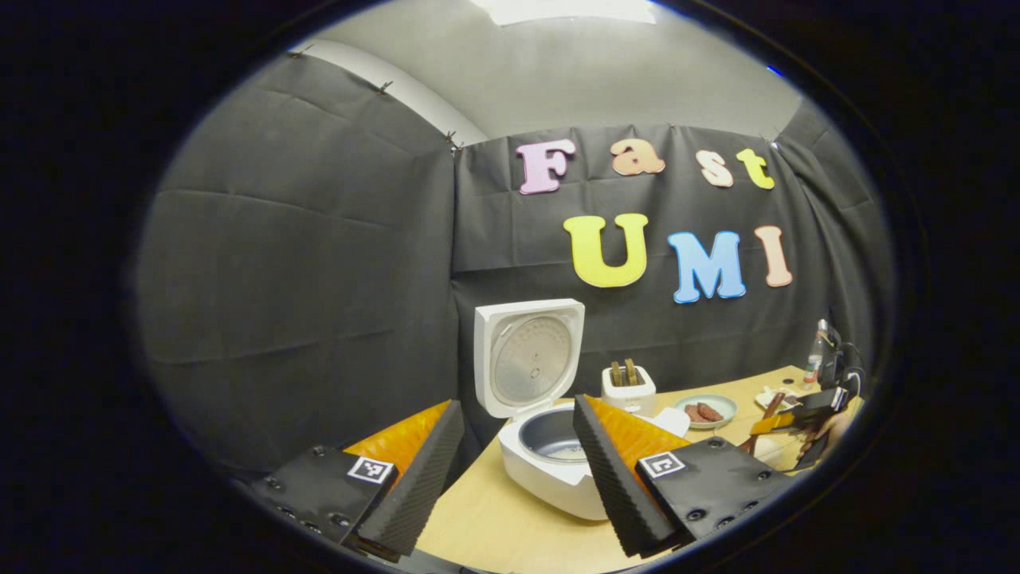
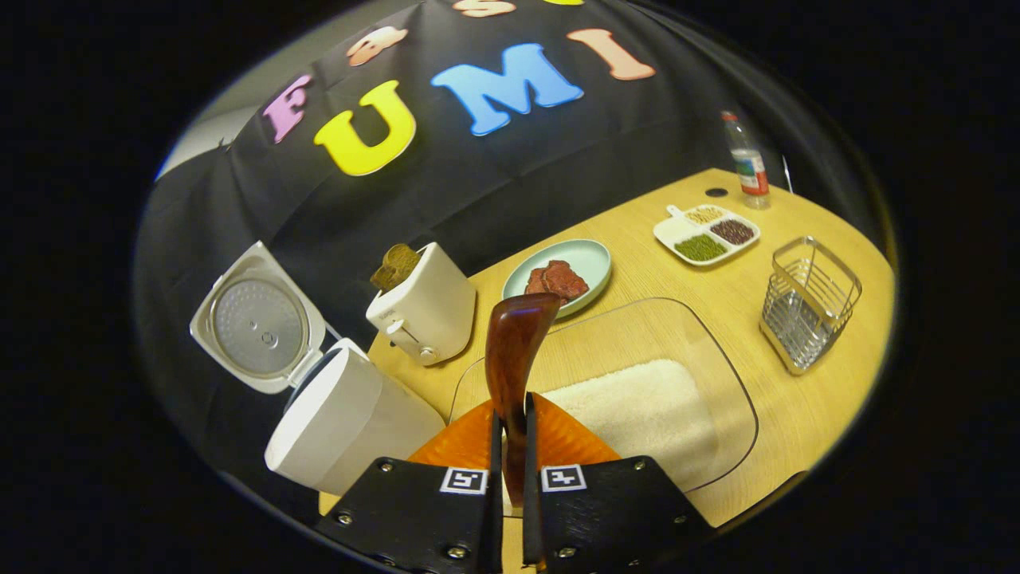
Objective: Close the left gripper, press the button to open the rice cooker; take a wooden spoon from the chopstick holder with the right hand, scoop a spoonful of rice and pour it into the rice cooker, then put the wooden spoon back into the chopstick holder.
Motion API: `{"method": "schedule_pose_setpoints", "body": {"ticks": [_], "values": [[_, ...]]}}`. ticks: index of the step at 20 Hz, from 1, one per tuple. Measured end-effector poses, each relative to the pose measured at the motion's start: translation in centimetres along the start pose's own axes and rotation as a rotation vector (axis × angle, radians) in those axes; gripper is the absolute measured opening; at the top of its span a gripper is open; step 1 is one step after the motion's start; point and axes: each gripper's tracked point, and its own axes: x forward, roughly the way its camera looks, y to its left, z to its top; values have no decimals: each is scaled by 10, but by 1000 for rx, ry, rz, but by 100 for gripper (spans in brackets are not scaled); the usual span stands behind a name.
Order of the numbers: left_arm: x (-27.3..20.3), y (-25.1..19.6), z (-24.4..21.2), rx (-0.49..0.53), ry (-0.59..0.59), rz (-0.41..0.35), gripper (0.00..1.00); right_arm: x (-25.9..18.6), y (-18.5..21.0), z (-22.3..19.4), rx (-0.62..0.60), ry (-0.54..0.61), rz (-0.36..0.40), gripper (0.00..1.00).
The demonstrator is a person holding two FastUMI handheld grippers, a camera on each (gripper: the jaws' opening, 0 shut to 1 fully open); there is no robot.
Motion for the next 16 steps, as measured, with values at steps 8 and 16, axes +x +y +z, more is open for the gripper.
{"method": "schedule_pose_setpoints", "body": {"ticks": [8, 16], "values": [[-8, -1, 0, 3, -1, 7, 96, -13, -41, 32, 350, -15, 40, 10], [-8, -2, -3, -26, -5, 19, 96, -27, 7, 70, 394, -36, 173, 10]]}}
